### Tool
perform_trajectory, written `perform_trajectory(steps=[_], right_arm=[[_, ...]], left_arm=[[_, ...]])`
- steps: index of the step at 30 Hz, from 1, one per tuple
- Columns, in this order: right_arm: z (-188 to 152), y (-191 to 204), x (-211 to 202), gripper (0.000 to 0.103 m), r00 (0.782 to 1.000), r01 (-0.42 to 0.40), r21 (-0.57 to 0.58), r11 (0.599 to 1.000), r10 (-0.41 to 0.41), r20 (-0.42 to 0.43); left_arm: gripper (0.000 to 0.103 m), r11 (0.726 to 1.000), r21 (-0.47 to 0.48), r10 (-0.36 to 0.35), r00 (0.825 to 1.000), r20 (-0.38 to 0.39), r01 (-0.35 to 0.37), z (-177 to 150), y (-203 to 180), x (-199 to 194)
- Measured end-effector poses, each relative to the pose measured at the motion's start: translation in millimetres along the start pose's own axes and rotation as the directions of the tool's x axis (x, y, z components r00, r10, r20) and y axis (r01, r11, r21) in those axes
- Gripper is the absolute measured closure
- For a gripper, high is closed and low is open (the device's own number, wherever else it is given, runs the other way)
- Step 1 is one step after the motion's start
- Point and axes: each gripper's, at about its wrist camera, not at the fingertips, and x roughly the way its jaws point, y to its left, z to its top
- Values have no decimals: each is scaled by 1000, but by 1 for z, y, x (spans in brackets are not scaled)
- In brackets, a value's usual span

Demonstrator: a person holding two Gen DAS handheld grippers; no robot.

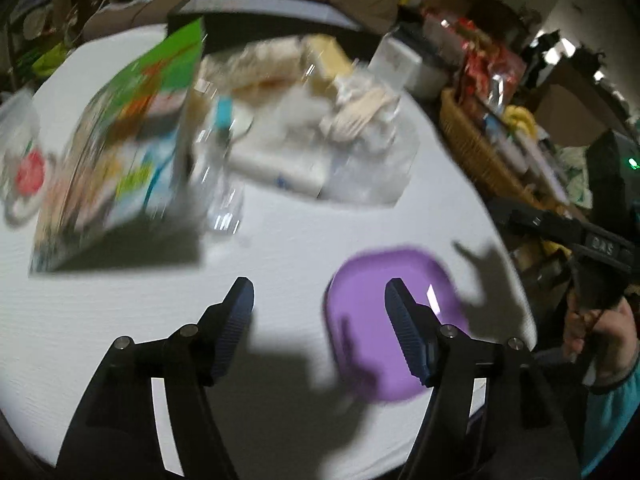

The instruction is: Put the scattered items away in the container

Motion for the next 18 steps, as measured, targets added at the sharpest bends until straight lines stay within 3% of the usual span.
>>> perform_trajectory(steps=[3, 6, 11, 18], right_arm=[[34, -6, 13, 29, 999, -50, 37, 998, 49, 10], [67, -7, 29, 29, 999, -34, 22, 999, 33, 38], [98, -15, 65, 29, 1000, 4, 72, 997, -4, 7], [105, -18, 103, 28, 1000, -7, 98, 995, 8, -13]], left_arm=[[36, 998, 60, 10, 999, 45, -12, 23, -9, 9], [36, 991, 122, 36, 996, 80, -46, 43, -18, 24], [36, 982, 173, 52, 992, 111, -71, 70, -28, 52], [36, 995, 99, 1, 998, 61, -7, 82, -15, 81]])
